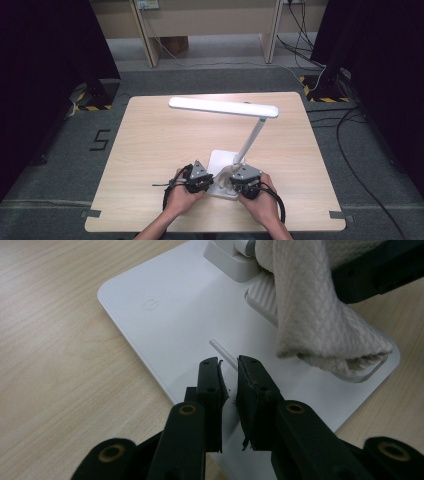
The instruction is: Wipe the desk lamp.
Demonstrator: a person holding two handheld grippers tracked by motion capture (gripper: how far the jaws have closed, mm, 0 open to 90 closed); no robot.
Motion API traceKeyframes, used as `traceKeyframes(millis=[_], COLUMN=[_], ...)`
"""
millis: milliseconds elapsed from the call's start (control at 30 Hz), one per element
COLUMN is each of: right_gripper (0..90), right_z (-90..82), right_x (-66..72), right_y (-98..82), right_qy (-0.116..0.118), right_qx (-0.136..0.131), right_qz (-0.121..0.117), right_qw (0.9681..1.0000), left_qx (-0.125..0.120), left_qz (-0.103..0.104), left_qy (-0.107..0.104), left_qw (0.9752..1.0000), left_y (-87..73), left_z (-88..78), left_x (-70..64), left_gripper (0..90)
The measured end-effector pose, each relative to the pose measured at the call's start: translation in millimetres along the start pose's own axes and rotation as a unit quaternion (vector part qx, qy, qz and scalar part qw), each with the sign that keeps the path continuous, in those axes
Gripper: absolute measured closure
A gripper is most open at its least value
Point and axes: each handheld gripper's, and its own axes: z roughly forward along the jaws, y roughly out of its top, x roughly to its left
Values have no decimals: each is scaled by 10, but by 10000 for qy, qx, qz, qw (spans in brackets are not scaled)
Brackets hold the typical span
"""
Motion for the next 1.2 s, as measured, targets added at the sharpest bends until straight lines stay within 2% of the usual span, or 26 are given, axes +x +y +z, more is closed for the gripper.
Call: traceKeyframes(millis=[267,433,533,633,933,1200], right_gripper=[814,814,814,815,818,819], right_z=[26,95,168,161,35,-162], right_x=[-43,-116,-149,-135,45,233], right_y=[9,13,1,10,-43,-146], right_qy=[23,-14,85,79,252,628], right_qx=[-56,-101,-56,-16,106,201], right_qz=[61,215,311,241,-52,-170], right_qw=[10000,9997,9995,9997,9996,9977], left_qx=[-30,-65,-50,-49,-46,-31], left_qz=[-34,-54,-100,-96,-127,-96], left_qy=[66,82,41,35,9,22], left_qw=[10000,9999,9999,9999,9999,9999], left_y=[-9,-13,-12,-12,-10,-5], left_z=[-1,1,1,1,4,4], left_x=[-3,-11,-1,0,9,5], left_gripper=[781,784,783,783,784,784])
